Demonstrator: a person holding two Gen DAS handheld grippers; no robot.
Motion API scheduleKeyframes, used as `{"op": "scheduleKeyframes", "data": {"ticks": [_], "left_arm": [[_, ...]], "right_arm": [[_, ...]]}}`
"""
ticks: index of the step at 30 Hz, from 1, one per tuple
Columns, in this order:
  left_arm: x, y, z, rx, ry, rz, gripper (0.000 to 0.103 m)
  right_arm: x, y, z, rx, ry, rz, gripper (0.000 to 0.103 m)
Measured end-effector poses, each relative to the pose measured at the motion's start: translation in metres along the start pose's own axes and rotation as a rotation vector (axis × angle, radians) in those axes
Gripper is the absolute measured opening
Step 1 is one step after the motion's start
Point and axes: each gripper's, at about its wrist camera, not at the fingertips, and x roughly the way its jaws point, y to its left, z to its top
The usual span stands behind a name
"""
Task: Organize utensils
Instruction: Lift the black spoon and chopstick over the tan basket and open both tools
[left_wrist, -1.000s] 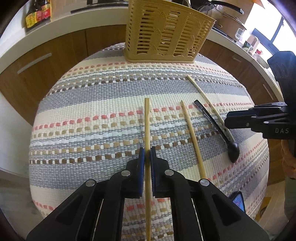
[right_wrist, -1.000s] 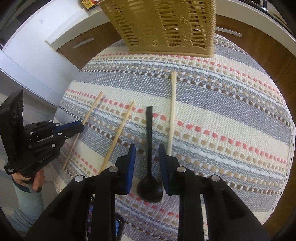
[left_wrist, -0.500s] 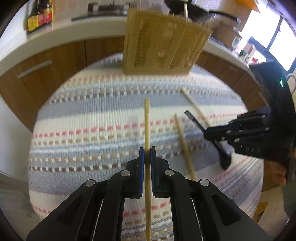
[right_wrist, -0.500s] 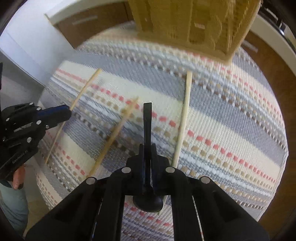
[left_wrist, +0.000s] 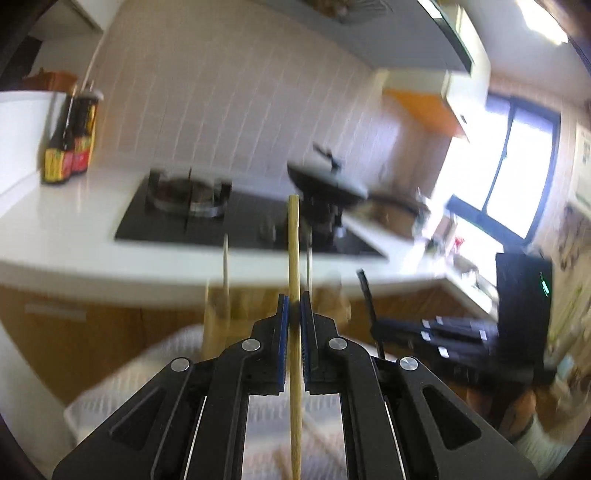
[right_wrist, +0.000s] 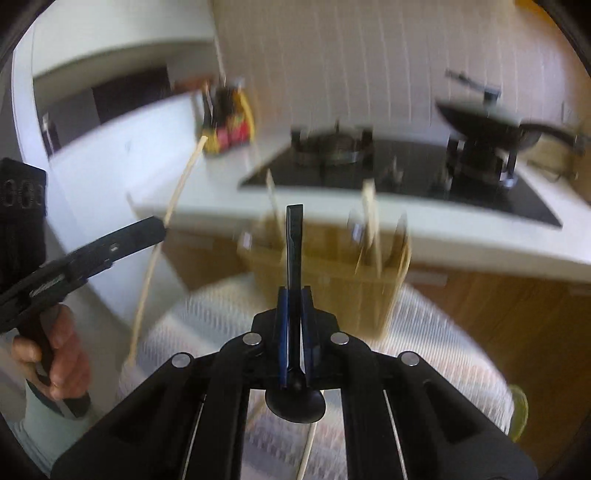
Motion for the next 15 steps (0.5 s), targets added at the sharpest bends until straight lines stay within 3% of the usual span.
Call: {"op": "scheduleKeyframes", "data": {"ticks": [7, 15], "left_arm": [[0.051, 0.0, 0.032, -0.048, -0.146, 0.005, 0.004], [0.077, 0.002, 0.037, -0.078, -0.27, 0.061, 0.004]], "right_arm": [[0.012, -0.034, 0.036, 0.008, -0.199, -0.13, 0.005], [0.044, -0.068, 0.037, 0.064, -0.293, -0.181, 0.005]]}}
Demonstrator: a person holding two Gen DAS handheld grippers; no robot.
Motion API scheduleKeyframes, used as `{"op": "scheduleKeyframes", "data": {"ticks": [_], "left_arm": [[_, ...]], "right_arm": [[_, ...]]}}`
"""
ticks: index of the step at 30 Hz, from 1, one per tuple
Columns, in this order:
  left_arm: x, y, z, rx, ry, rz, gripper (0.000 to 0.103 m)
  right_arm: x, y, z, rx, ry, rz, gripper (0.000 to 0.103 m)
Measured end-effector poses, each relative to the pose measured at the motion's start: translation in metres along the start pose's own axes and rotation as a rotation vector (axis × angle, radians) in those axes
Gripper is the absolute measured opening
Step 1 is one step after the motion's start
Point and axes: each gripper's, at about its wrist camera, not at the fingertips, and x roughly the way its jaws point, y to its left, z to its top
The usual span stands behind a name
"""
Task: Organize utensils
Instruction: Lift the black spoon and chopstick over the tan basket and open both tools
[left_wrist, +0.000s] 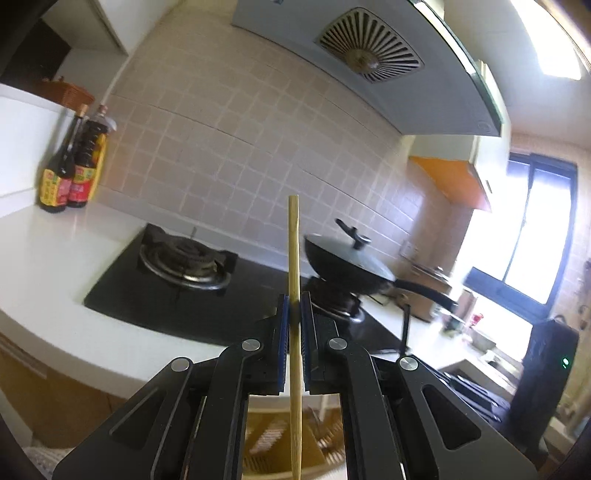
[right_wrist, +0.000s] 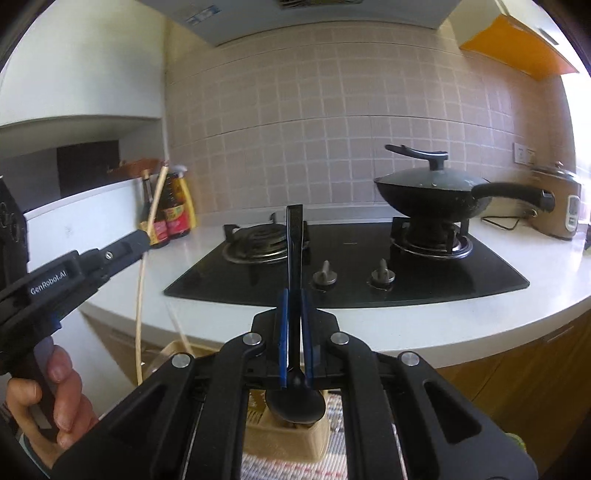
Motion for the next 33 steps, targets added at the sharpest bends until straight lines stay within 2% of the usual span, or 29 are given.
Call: {"op": "scheduleKeyframes", "data": {"ticks": [8, 14, 21, 24, 25, 29, 31, 33], "left_arm": [[0.023, -0.003, -0.021, 0.046, -0.051, 0.069, 0.004], [0.028, -0.002, -0.035, 0.07, -0.077, 0.097, 0.004], [0.024, 0.006, -0.046, 0.068, -0.036, 0.053, 0.005], [0.016, 0.009, -0.049, 0.072, -0.021, 0.045, 0.006], [0.011, 0.009, -0.048, 0.075, -0.017, 0.043, 0.009], [-0.008, 0.013, -0.048, 0.064, -0.006, 0.046, 0.024], [-0.024, 0.013, -0.045, 0.058, -0.001, 0.039, 0.029], [-0.039, 0.012, -0.043, 0.056, 0.001, 0.019, 0.036]], "right_arm": [[0.017, -0.005, -0.014, 0.045, -0.038, -0.006, 0.005], [0.025, 0.005, -0.033, 0.003, -0.056, -0.03, 0.005], [0.012, -0.001, -0.044, 0.022, -0.028, 0.02, 0.007], [-0.001, -0.004, -0.045, 0.039, -0.015, 0.04, 0.013], [-0.006, -0.005, -0.046, 0.046, -0.008, 0.05, 0.018], [-0.022, -0.006, -0.048, 0.062, 0.014, 0.074, 0.021], [-0.032, -0.006, -0.049, 0.069, 0.027, 0.087, 0.028], [-0.044, -0.006, -0.051, 0.08, 0.036, 0.092, 0.03]]}}
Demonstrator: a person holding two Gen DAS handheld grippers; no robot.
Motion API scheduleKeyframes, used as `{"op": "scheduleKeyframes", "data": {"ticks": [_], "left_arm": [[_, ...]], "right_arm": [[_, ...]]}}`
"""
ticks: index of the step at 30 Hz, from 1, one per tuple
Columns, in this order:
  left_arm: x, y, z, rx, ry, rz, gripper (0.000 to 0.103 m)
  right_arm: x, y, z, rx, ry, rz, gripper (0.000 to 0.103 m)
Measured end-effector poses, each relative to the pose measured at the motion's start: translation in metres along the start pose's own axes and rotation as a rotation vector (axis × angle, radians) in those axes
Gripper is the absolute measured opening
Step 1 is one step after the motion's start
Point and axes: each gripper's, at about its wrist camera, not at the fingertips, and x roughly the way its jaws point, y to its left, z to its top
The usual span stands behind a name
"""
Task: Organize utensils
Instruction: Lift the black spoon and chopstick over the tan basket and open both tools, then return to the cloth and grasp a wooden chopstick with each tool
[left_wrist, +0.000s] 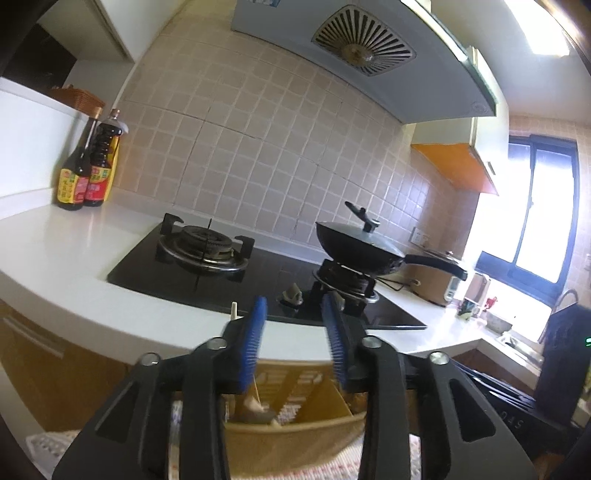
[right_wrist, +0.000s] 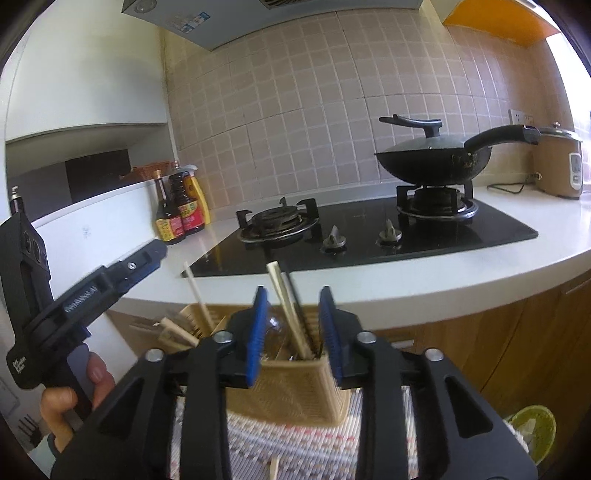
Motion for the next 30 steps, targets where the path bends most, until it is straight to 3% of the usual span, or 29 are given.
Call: {"op": "scheduleKeyframes", "data": {"ticks": [5, 8, 11, 16, 18, 23, 27, 30], "left_arm": [[-0.041, -0.009, 0.007, 0.03, 0.005, -0.025, 0.04], [-0.056, -0.013, 0.008, 0.045, 0.087, -0.013, 0.041], [-0.065, -0.011, -0.004, 0.056, 0.257, -0.012, 0.042], [-0.059, 0.008, -0.061, 0.005, 0.648, 0.0, 0.041], [-0.057, 0.013, -0.083, 0.001, 0.728, -0.003, 0.04], [-0.058, 0.009, -0.136, 0.047, 0.873, -0.006, 0.04], [-0.058, -0.003, -0.167, 0.117, 1.002, -0.012, 0.04], [-0.06, -0.013, -0.183, 0.212, 1.069, 0.011, 0.037]], "right_arm": [[-0.023, 0.001, -0.004, 0.026, 0.041, 0.015, 0.03], [-0.028, 0.008, -0.01, 0.012, 0.15, -0.018, 0.03], [-0.025, 0.018, -0.025, -0.028, 0.308, -0.056, 0.03], [0.004, 0.026, -0.076, -0.04, 0.668, -0.036, 0.03], [0.015, 0.03, -0.1, -0.039, 0.763, -0.017, 0.03], [0.033, 0.035, -0.136, -0.02, 0.894, -0.009, 0.03], [0.042, 0.039, -0.151, -0.034, 0.927, -0.039, 0.029], [0.045, 0.044, -0.156, -0.065, 0.929, -0.058, 0.024]]}}
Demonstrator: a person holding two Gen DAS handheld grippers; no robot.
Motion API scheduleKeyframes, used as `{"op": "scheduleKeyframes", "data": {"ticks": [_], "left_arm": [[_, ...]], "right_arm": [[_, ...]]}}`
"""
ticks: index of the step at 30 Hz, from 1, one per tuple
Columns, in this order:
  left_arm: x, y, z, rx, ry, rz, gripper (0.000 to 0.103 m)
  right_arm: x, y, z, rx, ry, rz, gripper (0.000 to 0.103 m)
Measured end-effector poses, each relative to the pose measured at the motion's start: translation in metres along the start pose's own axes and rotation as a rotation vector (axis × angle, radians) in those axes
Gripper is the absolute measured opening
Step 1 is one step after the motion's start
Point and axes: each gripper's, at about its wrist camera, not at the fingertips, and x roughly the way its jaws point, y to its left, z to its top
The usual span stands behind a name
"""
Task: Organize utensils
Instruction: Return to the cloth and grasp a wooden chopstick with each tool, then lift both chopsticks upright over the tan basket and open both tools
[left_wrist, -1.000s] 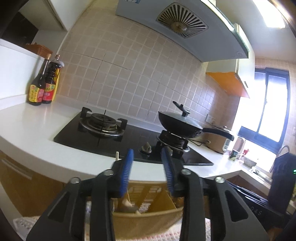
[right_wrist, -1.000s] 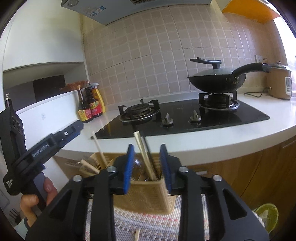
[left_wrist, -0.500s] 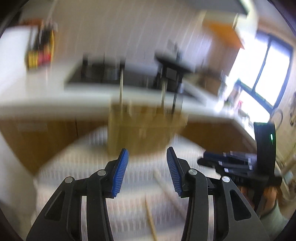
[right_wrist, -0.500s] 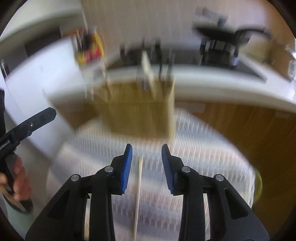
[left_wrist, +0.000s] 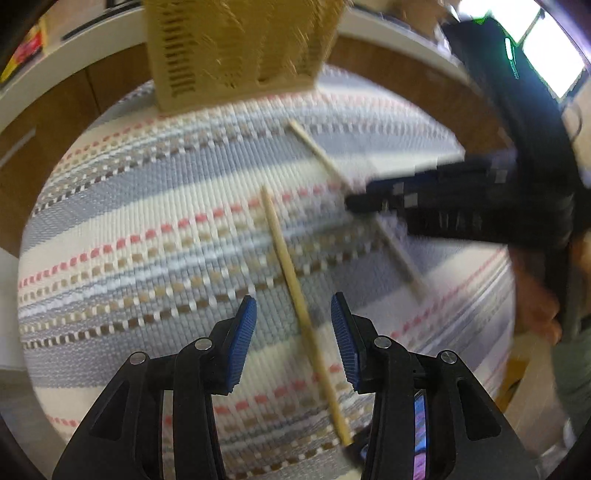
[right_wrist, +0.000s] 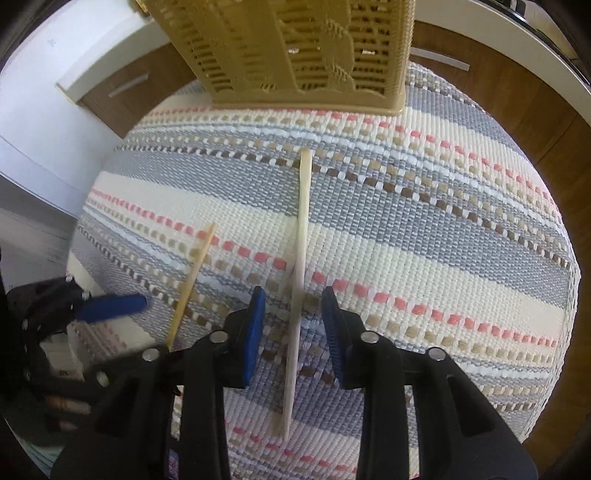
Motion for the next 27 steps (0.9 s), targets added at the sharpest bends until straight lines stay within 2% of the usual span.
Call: {"op": "scheduleKeyframes", "data": {"ticks": [1, 5, 7, 9, 10, 16, 21, 27], "left_arm": [[0.004, -0.004, -0.002, 0.02, 0.023, 0.017, 0.031], [0.007, -0.016, -0.004, 0.08, 0.05, 0.078, 0.027], [0.011, -0.021, -0.004, 0.101, 0.059, 0.108, 0.024], [0.016, -0.029, 0.0, 0.128, 0.062, 0.156, 0.017], [0.019, -0.032, 0.003, 0.131, 0.061, 0.168, 0.006], [0.017, -0.024, 0.004, 0.084, 0.029, 0.145, 0.004], [-0.011, 0.001, -0.002, 0.029, -0.035, 0.151, 0.004], [-0.046, 0.006, -0.001, 0.002, -0.146, 0.125, 0.004]], "right_arm": [[0.002, 0.003, 0.001, -0.006, 0.003, -0.005, 0.022], [0.007, 0.016, 0.004, -0.057, 0.011, -0.053, 0.02], [0.011, 0.024, 0.004, -0.088, 0.007, -0.098, 0.015], [0.013, 0.029, 0.003, -0.106, 0.001, -0.122, 0.008], [0.013, 0.028, 0.003, -0.108, 0.0, -0.127, 0.005], [0.008, 0.028, -0.004, -0.119, -0.013, -0.121, 0.005], [-0.006, 0.015, -0.013, -0.107, -0.041, -0.093, 0.005], [-0.038, 0.004, -0.022, -0.109, -0.109, -0.044, 0.005]]}}
